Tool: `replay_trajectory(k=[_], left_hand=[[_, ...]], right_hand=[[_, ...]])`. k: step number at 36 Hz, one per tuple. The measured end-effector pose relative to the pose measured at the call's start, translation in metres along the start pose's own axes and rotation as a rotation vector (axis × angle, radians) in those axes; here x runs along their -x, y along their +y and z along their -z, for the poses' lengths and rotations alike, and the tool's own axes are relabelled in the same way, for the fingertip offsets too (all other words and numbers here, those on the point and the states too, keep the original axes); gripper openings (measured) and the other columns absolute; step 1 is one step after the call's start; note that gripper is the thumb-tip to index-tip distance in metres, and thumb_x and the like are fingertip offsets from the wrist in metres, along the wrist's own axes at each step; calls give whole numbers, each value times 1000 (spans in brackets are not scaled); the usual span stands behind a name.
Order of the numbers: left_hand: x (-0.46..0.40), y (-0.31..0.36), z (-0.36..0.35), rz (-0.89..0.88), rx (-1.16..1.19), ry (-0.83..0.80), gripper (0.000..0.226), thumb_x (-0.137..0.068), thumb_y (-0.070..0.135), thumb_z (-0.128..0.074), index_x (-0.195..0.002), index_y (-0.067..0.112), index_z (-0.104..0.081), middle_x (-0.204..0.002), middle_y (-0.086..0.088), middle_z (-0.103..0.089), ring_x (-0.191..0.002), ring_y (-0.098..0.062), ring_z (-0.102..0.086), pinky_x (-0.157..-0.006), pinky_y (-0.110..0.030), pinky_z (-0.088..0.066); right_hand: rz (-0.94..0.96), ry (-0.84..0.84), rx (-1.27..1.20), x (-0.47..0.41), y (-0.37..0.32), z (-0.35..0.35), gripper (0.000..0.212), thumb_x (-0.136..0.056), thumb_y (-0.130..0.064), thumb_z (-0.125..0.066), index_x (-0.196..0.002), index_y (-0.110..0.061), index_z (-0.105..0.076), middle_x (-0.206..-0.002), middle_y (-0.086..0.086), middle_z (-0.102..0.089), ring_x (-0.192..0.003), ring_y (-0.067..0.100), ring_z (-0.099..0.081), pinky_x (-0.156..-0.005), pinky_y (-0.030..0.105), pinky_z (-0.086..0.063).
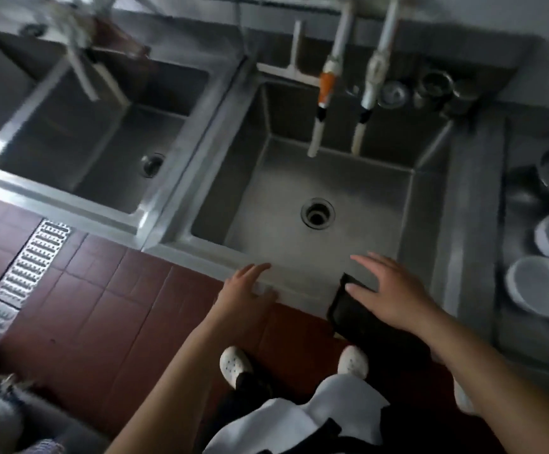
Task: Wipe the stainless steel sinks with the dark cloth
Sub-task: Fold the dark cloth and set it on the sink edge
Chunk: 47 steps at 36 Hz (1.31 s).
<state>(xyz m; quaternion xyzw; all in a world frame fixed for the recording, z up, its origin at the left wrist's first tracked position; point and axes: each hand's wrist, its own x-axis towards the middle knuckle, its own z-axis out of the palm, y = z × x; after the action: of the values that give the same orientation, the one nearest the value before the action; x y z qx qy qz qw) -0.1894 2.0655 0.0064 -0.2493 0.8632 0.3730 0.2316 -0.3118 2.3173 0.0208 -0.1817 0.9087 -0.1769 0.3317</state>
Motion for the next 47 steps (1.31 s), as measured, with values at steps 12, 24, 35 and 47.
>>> replay_trajectory(k=[12,24,35,47], left_hand=[[101,-201,166,155,59,615,85,-89,53,-62,-156,39,-12,-167,-2,1,-153,-25,9,-124,-43,-5],[118,-367,246,426,357,734,88,-88,58,-60,-155,47,-4,-165,8,16,-152,-19,17,-122,-46,-4],[75,-526,407,682,367,735,92,-86,57,-65,-155,46,-5,-163,9,25,-152,-19,16,-124,-45,-6],[57,-667,593,760,624,843,92,-86,52,-69,-150,56,-3,-162,16,24,-152,-17,14,-123,-50,-11]], right_hand=[[542,58,131,-12,-350,-102,71,-90,-60,-53,-151,-50,-17,-165,-9,5,-151,14,8,-120,48,-8],[575,-104,215,-82,-518,-182,69,-89,-58,-55,-148,-54,-19,-164,-16,-1,-151,10,5,-120,43,-12],[631,-201,392,-248,-761,-253,76,-87,-69,-48,-151,-51,-11,-165,-9,3,-152,19,8,-118,53,-7],[881,-303,431,-347,-1039,-319,72,-89,-63,-52,-150,-48,-19,-165,-7,-2,-152,17,2,-118,50,-11]])
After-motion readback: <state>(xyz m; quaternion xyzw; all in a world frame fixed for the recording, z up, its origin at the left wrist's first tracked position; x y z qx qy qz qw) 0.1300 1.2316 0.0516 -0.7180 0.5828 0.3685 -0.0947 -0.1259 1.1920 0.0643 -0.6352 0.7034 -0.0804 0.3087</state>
